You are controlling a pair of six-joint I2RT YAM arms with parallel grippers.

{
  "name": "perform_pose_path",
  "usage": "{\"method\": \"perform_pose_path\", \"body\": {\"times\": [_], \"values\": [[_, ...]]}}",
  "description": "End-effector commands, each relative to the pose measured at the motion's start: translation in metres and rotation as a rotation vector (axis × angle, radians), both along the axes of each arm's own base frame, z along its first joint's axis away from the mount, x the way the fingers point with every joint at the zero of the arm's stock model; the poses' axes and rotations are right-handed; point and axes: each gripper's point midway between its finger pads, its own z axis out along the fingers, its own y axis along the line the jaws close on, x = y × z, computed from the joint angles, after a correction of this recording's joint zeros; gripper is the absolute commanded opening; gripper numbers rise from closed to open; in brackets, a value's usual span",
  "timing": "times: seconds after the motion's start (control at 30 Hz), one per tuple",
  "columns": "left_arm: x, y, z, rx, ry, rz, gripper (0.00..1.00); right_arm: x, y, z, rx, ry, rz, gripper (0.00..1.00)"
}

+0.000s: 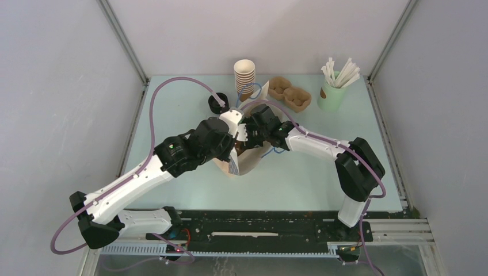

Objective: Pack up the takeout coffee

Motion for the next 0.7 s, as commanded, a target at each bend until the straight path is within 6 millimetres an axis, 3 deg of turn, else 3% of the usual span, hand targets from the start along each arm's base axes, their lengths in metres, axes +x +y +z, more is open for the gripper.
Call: {"method": "perform_pose_path", "body": {"times": [0.0,0.43,0.67], "values": [[0.007,0.000,0.026,-0.057,-0.074,0.003,0.00,-0.008,0.000,0.008,0.019,0.014,0.016,0.68],[0.000,0.005,0.017,-0.020,-0.045,-0.014,0.00,-0.005,-0.005,0.045,0.264,0.044,-0.067,0.57],[-0.004,0.006,0.012,-0.005,-0.022,-0.028,0.00,0.014,-0.015,0.056,0.439,0.073,-0.193,0.54]]}}
